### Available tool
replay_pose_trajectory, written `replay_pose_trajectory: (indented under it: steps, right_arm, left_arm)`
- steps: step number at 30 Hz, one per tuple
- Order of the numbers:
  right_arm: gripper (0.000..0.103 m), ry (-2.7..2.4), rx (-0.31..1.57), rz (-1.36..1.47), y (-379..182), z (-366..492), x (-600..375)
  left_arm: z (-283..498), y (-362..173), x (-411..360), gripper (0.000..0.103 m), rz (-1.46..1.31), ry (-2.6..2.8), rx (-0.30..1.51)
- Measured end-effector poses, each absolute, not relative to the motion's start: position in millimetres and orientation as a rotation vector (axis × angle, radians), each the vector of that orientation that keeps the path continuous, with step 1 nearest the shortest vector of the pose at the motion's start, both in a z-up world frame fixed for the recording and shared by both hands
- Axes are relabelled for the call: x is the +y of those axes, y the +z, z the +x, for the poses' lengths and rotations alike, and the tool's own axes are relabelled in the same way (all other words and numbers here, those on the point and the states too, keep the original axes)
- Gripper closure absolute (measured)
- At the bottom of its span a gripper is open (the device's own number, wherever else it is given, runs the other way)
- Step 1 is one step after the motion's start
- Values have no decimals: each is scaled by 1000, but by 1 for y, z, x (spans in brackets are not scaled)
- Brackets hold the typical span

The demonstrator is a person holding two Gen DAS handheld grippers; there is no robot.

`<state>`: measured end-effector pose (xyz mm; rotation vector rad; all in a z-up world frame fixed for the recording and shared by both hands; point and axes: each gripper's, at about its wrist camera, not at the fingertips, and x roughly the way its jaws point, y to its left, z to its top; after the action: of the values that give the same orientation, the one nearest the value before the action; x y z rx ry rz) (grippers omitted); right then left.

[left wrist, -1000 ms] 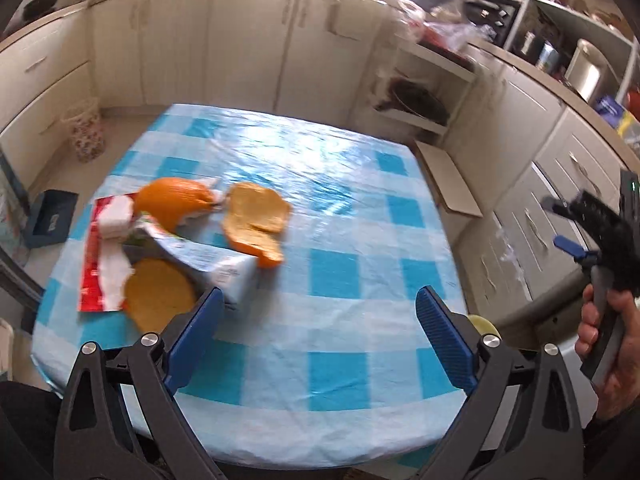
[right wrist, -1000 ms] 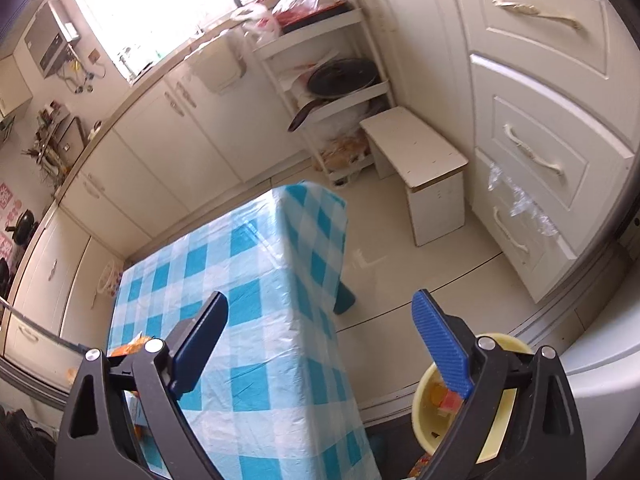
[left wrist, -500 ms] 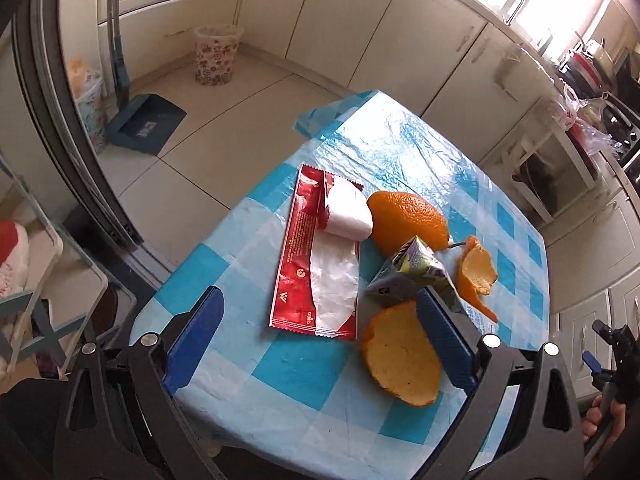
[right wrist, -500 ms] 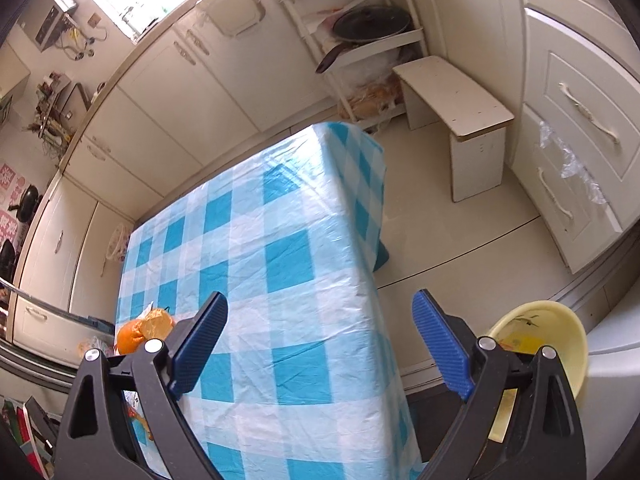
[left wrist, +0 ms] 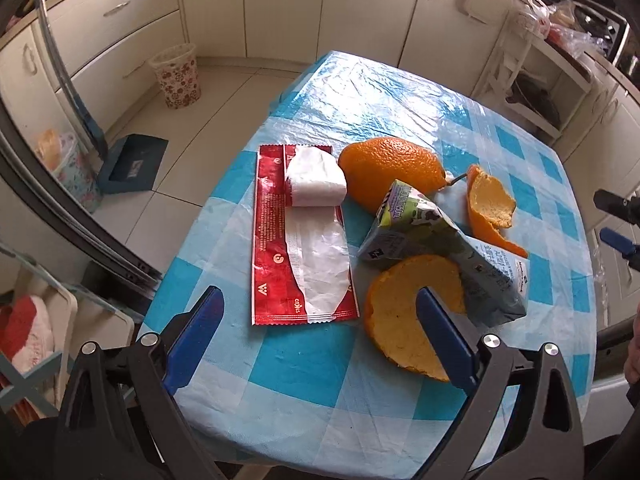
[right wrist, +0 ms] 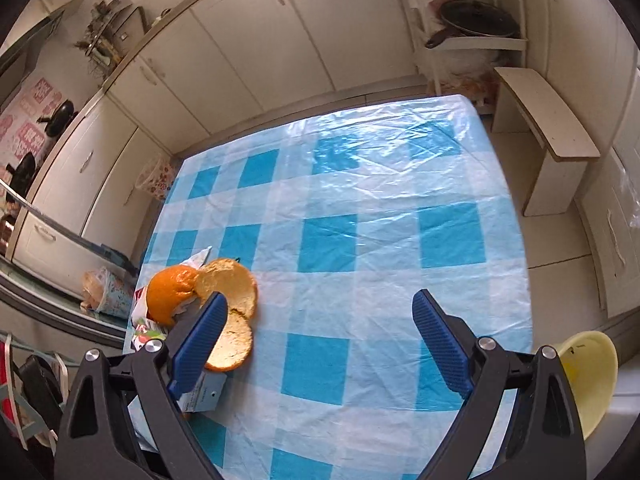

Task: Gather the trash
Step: 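Move both open tools back over the table toward the peels and carton, then grasp the milk carton with the right tool while the left tool grasps an orange peel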

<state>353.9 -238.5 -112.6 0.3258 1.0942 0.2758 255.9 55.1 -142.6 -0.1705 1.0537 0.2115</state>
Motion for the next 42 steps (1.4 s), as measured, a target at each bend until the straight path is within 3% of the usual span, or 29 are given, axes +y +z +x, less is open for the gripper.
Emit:
replay_pose_trajectory:
  steps: [7, 9, 14, 15, 17, 22, 28, 32, 37, 40, 42]
  right_arm:
    - [13, 448, 1097, 174, -114, 346, -168]
    - [13, 514, 1096, 129, -115, 342, -148]
    - [13, 662, 1088, 15, -116, 328, -102]
    - [13, 680, 1089, -4, -118, 327, -95]
    - [13, 694, 1089, -44, -121, 325, -83]
    - [13, 754, 1144, -71, -133, 324, -73]
    - [13, 855, 1286, -168, -153, 308, -65]
    - [13, 836, 1270, -100, -149, 314, -75]
    - [13, 813, 1243, -54, -149, 322, -67]
    - [14, 822, 1259, -100, -155, 318, -56]
    - [20, 817, 1267, -125, -157, 315, -57]
  left_arm:
    - [275, -152, 37, 10, -65, 144, 1079]
    - [275, -154, 35, 17, -72, 122, 1080]
    - [276, -167, 31, 62, -67, 48, 1135]
    - [274, -168, 32, 64, -79, 32, 1137]
    - [272, -167, 33, 81, -81, -4, 1141]
    - [265, -168, 41, 92, -171, -121, 1176]
    - [249, -169, 46, 93, -169, -223, 1223]
    - [246, -170, 54, 92, -191, -207, 1229]
    - [253, -170, 58, 81, -229, -184, 1203]
    - [256, -171, 55, 80, -232, -175, 1191]
    - [257, -171, 51, 79, -217, -171, 1186]
